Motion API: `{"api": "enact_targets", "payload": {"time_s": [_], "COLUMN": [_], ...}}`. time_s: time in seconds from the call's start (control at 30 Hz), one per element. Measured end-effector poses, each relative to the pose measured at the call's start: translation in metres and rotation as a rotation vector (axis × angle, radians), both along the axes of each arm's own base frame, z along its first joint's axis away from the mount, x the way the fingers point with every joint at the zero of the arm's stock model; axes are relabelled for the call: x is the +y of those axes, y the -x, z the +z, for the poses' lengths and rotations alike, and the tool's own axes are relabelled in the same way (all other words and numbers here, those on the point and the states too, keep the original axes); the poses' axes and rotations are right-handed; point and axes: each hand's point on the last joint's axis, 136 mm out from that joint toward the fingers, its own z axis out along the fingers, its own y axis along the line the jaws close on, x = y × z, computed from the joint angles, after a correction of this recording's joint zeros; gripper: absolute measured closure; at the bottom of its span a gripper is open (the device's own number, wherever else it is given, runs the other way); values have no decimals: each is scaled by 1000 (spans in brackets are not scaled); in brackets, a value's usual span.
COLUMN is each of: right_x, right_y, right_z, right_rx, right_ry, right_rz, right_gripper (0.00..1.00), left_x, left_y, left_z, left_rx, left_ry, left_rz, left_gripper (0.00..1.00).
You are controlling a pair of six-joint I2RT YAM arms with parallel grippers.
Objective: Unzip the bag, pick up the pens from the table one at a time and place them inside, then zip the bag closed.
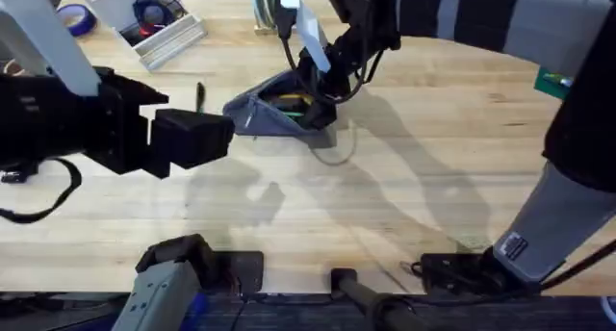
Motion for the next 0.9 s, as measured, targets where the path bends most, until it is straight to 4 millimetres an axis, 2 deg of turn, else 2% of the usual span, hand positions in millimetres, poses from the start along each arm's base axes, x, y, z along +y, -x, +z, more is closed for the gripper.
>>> {"api": "enact_targets", "payload": {"time_s": [0.9], "right_x": [0], "right_y": [0], "right_z": [5], "right_rx": [3], "right_ry": [-2], "right_rz": [-12], "right_gripper": [5], "left_x": [0], "left_y": [0], "left_z": [0], "left_rx": [0], "left_ry": [0], "left_rz": [0], "left_gripper": [6]}}
